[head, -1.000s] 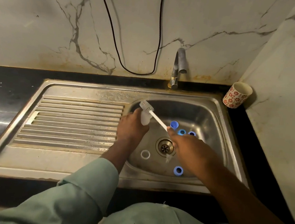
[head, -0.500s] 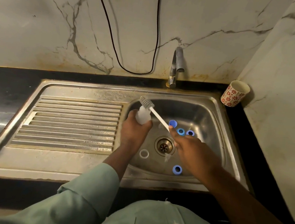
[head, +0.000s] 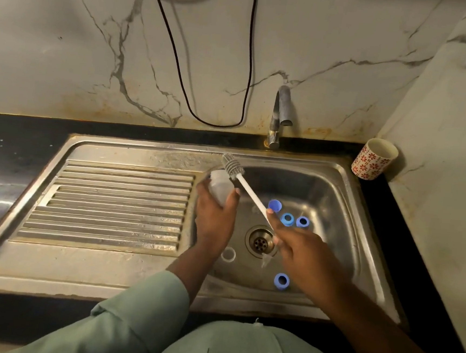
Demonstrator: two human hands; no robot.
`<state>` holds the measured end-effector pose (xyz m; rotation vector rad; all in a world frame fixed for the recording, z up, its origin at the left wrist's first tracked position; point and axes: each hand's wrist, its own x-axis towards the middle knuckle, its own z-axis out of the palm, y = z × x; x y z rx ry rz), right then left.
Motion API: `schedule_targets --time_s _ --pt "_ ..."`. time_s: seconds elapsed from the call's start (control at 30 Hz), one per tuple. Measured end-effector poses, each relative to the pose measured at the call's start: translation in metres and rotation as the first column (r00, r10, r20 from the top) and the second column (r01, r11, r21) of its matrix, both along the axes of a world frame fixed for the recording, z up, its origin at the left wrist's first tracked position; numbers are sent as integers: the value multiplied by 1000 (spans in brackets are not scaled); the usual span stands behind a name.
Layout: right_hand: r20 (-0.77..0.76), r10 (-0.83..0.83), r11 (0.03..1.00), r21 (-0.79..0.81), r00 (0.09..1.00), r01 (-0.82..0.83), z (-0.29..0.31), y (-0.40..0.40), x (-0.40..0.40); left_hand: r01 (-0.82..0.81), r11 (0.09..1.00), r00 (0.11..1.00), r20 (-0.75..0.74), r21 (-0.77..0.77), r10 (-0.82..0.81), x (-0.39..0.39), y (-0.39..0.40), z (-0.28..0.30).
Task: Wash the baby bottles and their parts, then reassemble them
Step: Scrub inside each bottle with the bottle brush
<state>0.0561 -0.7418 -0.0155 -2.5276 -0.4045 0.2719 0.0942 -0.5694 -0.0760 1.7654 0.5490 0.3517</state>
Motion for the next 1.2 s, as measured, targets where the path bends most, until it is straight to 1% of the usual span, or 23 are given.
schedule_targets --time_s 0.03,0.1,0.17,0.23,0.27,0.33,0.37,0.43,0.53,0.57,0.67,0.7,0.77,0.8,0.9,0.93,0.97,1.07,1.13,1.2 --pt "-14 12 999 53 1000 -11 0 1 -4 -18 1000 1000 17 -8 19 1 4 0" --pt "-80 7 984 180 997 7 2 3 -8 -30 999 998 57 31 29 2 7 2" --pt "-212 -41 954 284 976 101 3 5 -3 1 997 999 54 79 -6 2 4 3" --pt "-379 -48 894 397 924 210 7 6 -2 18 995 999 40 94 -22 4 6 1" --pt "-437 -30 863 442 899 244 10 6 -4 20 990 999 30 138 -24 6 10 0" --pt "-514 -6 799 514 858 314 17 7 -5 51 974 997 37 222 -60 10 17 -2" --pt "-541 -5 766 538 841 351 19 8 -3 81 972 994 48 221 -94 10 17 -2" --pt "-584 2 738 548 812 393 21 10 -2 98 974 991 69 205 -115 12 16 -3" --pt "-618 51 734 555 784 390 21 8 -8 21 983 992 117 182 -43 13 26 -6" --pt "-630 51 723 558 775 406 22 7 -9 37 984 990 128 176 -60 13 28 -6" --pt "-657 2 691 546 754 474 23 5 -1 178 959 968 133 220 -211 9 22 -9" --pt "-665 7 689 544 747 478 25 3 -1 176 959 969 134 222 -209 9 22 -11" --pt "-682 53 702 545 730 458 27 0 -4 119 974 980 132 195 -146 11 27 -11" --pt "-689 65 704 544 722 456 28 0 -5 121 971 980 131 204 -150 12 30 -10" --pt "-718 39 657 543 695 523 27 -2 2 260 920 945 116 295 -305 12 30 -9" --pt "-725 45 643 547 687 536 28 -3 3 277 912 941 106 302 -320 12 31 -9" --pt "-730 67 644 552 680 529 29 -3 3 257 922 950 102 289 -296 12 33 -11" --pt "-743 139 656 564 655 502 25 3 -2 125 972 987 76 201 -143 18 46 -15" --pt "-743 116 637 565 659 524 22 12 1 135 973 988 43 188 -146 20 48 -16" --pt "-746 111 634 562 656 531 22 18 2 128 984 991 35 126 -133 20 51 -16"
